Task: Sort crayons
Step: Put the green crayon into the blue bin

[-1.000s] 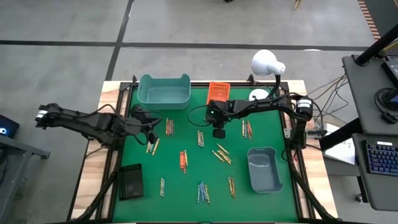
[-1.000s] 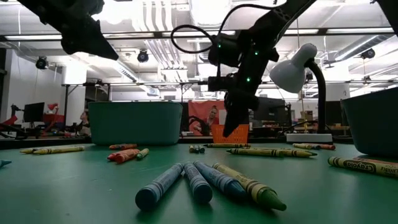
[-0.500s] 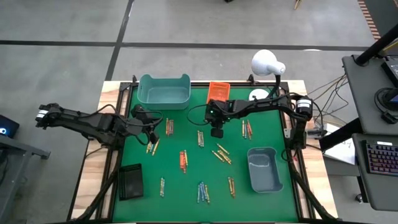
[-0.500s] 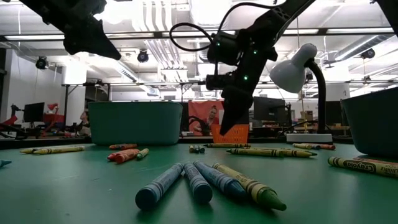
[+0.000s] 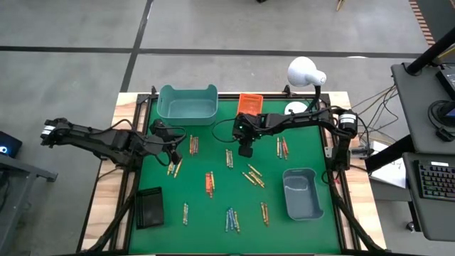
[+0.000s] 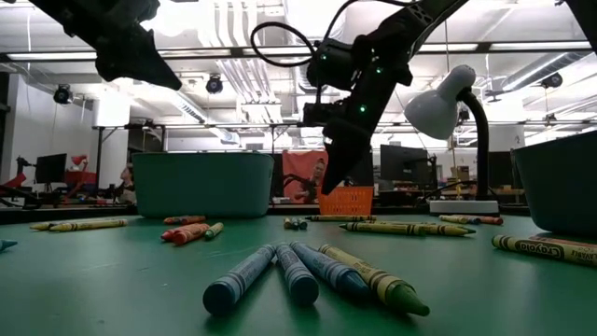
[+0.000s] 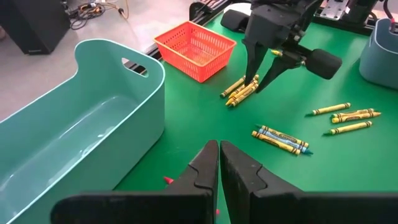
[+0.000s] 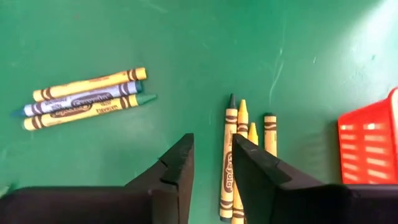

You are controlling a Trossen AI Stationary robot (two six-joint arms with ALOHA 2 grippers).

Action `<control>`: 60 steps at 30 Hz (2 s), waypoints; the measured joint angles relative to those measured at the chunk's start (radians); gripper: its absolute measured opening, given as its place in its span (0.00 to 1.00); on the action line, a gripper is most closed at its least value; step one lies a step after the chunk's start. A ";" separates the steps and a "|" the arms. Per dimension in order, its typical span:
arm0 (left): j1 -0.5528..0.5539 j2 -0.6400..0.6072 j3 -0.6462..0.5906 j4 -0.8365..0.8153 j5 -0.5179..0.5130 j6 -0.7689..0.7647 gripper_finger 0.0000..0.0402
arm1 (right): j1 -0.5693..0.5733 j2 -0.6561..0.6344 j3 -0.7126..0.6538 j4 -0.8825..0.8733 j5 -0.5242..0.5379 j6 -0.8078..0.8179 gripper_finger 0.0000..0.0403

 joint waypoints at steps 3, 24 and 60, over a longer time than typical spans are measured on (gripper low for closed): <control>0.000 0.000 0.000 -0.001 0.000 0.002 0.00 | 0.004 -0.002 0.000 -0.014 0.000 -0.031 0.27; 0.000 -0.001 0.000 -0.026 -0.001 0.037 0.00 | 0.021 0.056 -0.016 0.006 0.080 -0.062 0.21; 0.000 -0.001 0.000 -0.015 -0.001 0.033 0.00 | 0.030 0.135 -0.021 0.008 0.076 -0.052 0.03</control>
